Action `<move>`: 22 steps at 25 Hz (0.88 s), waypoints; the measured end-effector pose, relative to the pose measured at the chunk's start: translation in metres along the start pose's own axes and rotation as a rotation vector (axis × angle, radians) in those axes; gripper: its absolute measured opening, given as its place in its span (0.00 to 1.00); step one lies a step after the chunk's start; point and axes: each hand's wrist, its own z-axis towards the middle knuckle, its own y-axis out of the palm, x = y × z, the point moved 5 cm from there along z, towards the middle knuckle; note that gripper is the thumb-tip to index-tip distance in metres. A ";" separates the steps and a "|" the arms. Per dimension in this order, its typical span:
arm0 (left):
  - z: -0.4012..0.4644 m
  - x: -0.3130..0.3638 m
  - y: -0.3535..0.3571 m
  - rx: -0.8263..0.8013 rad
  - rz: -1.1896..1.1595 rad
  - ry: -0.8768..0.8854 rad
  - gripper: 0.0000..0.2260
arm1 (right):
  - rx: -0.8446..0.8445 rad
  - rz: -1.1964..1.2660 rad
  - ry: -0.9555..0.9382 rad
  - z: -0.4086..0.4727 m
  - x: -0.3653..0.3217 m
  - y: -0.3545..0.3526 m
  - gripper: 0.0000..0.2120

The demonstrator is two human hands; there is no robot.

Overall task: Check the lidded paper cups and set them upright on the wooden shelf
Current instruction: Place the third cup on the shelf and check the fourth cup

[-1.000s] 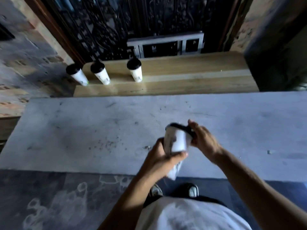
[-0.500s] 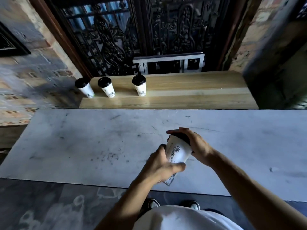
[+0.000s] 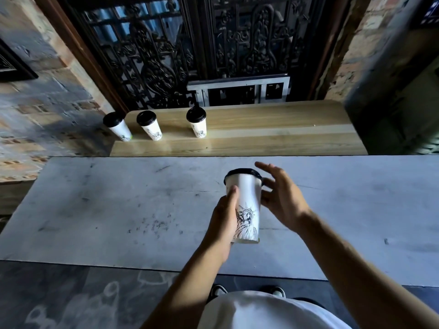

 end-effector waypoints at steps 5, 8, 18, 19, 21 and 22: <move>0.004 0.003 0.001 0.094 -0.215 -0.051 0.20 | -0.032 0.008 0.088 -0.013 0.044 0.014 0.23; 0.003 0.003 -0.003 0.105 -0.130 -0.040 0.20 | -0.025 0.085 0.085 -0.017 0.050 0.010 0.27; -0.009 0.010 -0.020 0.311 0.214 0.679 0.09 | -0.009 0.142 0.144 -0.021 0.061 -0.004 0.20; -0.009 0.012 -0.020 0.298 0.230 0.705 0.12 | -0.006 0.142 0.147 -0.021 0.060 -0.003 0.19; -0.006 0.013 -0.021 0.296 0.263 0.745 0.14 | 0.012 0.147 0.158 -0.022 0.060 -0.003 0.17; -0.005 0.013 -0.022 0.300 0.277 0.758 0.14 | 0.014 0.146 0.159 -0.022 0.060 -0.003 0.17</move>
